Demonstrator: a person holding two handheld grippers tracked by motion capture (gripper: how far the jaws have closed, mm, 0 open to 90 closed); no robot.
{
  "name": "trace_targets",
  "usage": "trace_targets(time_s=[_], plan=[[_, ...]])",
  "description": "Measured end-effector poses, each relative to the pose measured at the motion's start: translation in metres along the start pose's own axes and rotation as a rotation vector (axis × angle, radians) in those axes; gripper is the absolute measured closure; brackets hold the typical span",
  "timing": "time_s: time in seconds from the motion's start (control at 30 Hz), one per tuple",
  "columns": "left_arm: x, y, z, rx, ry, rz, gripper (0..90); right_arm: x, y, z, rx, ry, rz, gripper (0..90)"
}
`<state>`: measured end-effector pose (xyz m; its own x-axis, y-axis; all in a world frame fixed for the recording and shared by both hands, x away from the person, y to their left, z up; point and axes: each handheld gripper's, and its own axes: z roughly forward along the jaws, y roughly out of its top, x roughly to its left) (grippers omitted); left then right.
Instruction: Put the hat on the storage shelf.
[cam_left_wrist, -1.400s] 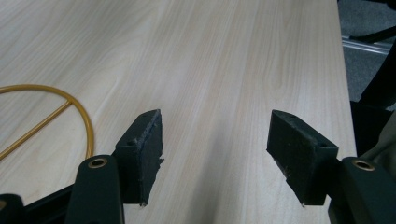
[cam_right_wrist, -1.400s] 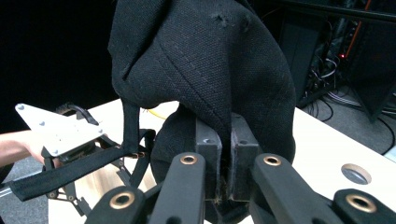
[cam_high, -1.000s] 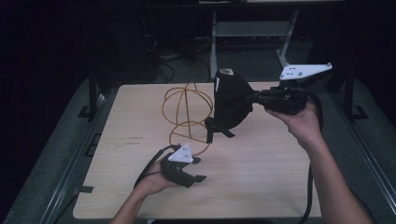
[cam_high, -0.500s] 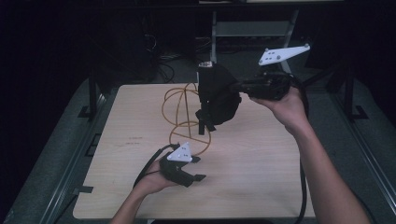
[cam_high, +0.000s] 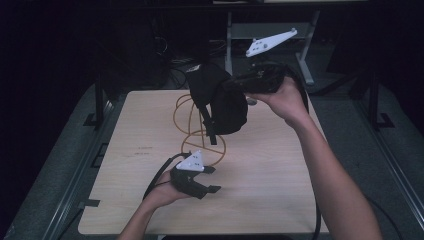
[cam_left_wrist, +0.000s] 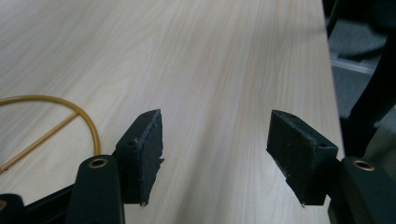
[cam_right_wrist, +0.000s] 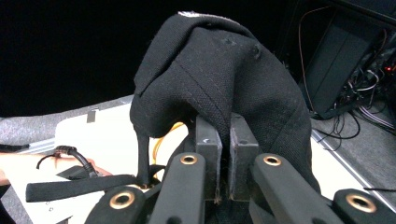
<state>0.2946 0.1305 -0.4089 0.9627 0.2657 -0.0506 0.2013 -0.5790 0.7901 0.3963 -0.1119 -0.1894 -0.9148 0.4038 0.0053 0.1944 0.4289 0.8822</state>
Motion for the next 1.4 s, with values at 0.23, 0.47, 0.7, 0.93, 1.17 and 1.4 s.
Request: trace_targets(time_s=[0.23,0.47,0.7,0.93,1.17,1.4], plan=[[0.001,-0.002,-0.001,0.003,-0.002,0.006,35.6,-0.004,0.009,0.022,-0.001,0.035,0.004,85.4],[-0.002,-0.003,0.003,0.016,-0.013,0.031,35.5,-0.004,0.019,0.043,0.014,0.058,0.003,85.3],[-0.005,-0.001,0.004,0.014,-0.019,0.045,35.5,-0.009,0.025,0.063,0.030,0.082,0.029,84.9],[-0.007,0.000,0.005,0.019,-0.027,0.054,35.3,-0.011,0.026,0.090,0.060,0.107,0.057,83.8],[-0.007,0.000,0.003,0.002,-0.028,0.050,35.3,-0.006,0.027,0.113,0.103,0.094,0.054,63.2],[-0.009,0.000,0.003,0.009,-0.023,0.055,35.1,-0.007,0.021,0.113,0.108,0.083,0.079,48.5]])
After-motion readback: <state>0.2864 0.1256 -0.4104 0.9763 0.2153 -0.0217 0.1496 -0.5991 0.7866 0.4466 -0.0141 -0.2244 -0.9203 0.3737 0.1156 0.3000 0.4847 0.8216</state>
